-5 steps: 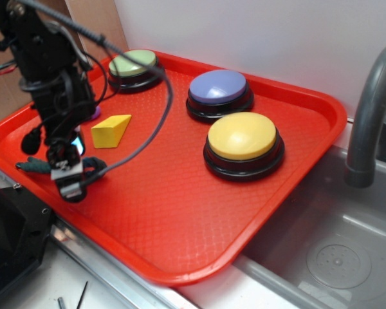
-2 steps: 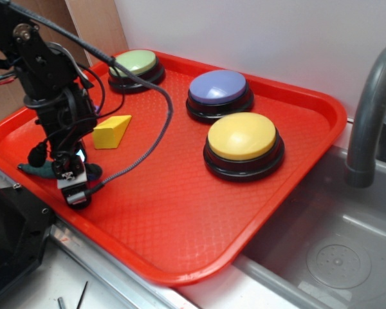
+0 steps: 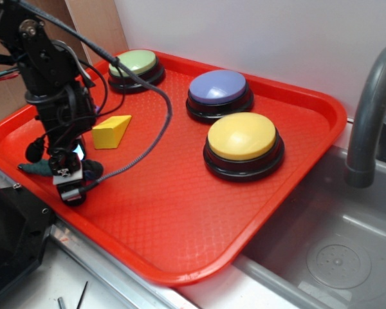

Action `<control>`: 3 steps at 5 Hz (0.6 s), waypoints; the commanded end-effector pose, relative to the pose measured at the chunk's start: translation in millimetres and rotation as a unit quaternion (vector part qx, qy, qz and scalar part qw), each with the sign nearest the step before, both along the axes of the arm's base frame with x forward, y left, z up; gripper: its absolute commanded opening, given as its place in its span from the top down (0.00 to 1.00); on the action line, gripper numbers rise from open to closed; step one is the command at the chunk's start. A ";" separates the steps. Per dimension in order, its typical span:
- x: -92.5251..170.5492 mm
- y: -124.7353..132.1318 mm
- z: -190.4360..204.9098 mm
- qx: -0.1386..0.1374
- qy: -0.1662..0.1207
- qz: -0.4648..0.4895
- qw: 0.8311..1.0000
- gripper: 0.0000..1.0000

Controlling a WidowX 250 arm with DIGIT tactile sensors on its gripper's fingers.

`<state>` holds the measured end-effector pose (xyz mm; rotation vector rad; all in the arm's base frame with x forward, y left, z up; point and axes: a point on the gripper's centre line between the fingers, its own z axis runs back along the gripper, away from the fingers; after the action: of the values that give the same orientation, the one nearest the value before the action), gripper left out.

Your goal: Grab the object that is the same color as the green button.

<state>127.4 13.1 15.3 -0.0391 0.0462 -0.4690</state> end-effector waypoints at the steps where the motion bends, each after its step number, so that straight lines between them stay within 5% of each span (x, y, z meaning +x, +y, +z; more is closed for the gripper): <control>1: -11.8 2.4 4.4 0.004 0.012 0.014 1.000 1.00; 3: 4.6 -4.0 8.6 0.009 0.034 0.010 0.999 1.00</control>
<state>127.3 10.0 19.4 -0.0469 0.1441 -0.4342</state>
